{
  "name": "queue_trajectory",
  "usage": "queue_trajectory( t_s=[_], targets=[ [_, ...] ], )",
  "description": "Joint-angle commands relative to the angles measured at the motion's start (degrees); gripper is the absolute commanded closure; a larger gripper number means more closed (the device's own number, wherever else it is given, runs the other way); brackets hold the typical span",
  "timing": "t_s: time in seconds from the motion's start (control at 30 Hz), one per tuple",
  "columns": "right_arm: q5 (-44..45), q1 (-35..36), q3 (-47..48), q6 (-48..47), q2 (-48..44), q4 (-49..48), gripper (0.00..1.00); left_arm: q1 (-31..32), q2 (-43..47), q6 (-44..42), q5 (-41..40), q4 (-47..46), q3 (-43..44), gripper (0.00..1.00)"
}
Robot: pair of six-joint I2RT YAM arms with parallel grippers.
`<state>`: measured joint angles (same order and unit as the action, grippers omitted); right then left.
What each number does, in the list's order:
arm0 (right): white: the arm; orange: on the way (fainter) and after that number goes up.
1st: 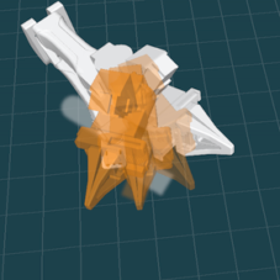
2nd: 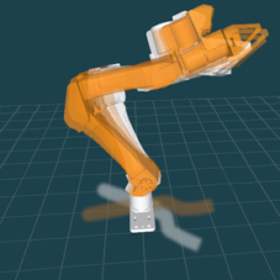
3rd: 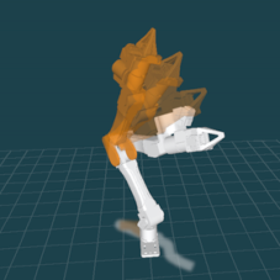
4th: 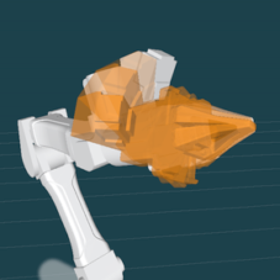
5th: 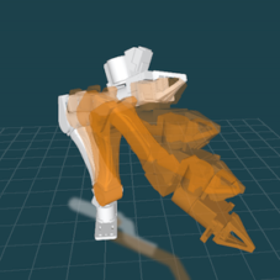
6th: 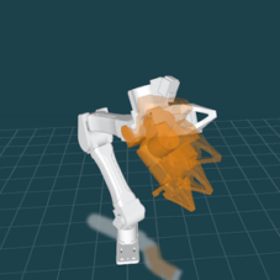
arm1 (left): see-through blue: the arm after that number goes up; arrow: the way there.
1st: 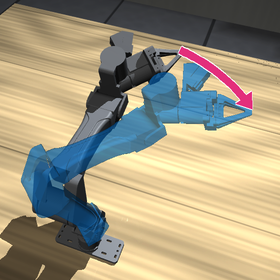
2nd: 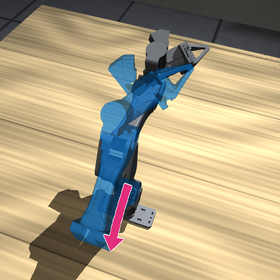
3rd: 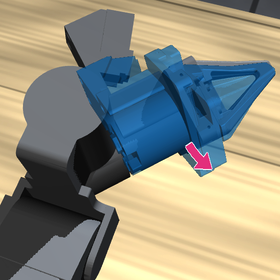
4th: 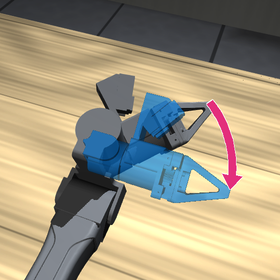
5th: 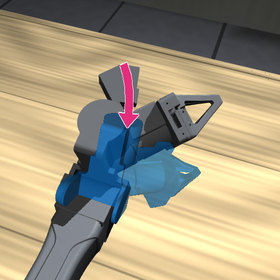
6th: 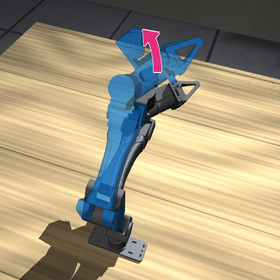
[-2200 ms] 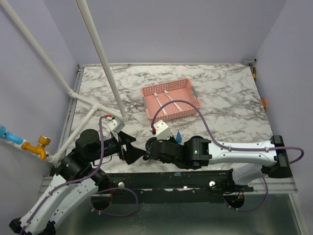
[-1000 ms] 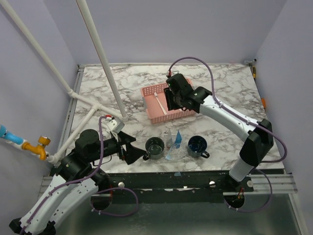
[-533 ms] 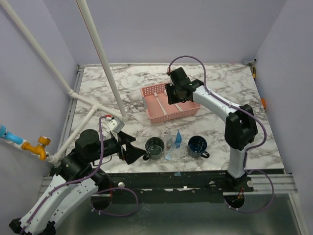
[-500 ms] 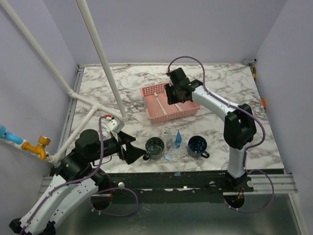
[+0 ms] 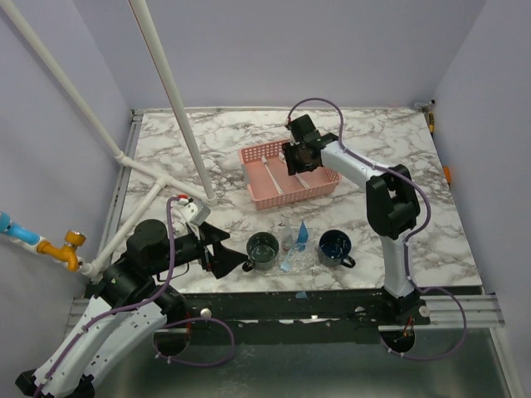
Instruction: Prepare toiletry sets of a toothbrush and toothpaste on the tray
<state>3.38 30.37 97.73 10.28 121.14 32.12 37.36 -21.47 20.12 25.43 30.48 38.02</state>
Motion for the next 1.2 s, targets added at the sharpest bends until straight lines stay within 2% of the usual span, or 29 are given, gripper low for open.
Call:
queue_trajectory(
  t_s=[0.0, 0.27, 0.9, 1.17],
  targets=[
    [1.5, -0.6, 3.0, -1.7, 2.8, -1.5, 0.50, 0.0, 0.6, -0.5, -0.8, -0.4, -0.2, 0.01],
    [0.6, -1.5, 3.6, -1.1, 5.8, -1.7, 0.50, 0.1, 0.7, -0.5, -0.8, -0.4, -0.2, 0.01],
    [0.0, -1.9, -1.3, -0.8, 6.7, -3.7, 0.51, 0.1, 0.9, -0.5, -0.7, -0.4, -0.2, 0.01],
    [-0.5, -1.9, -3.3, -1.2, 6.5, -3.7, 0.65, 0.0, 1.0, -0.5, -0.7, -0.3, -0.2, 0.01]
  ],
)
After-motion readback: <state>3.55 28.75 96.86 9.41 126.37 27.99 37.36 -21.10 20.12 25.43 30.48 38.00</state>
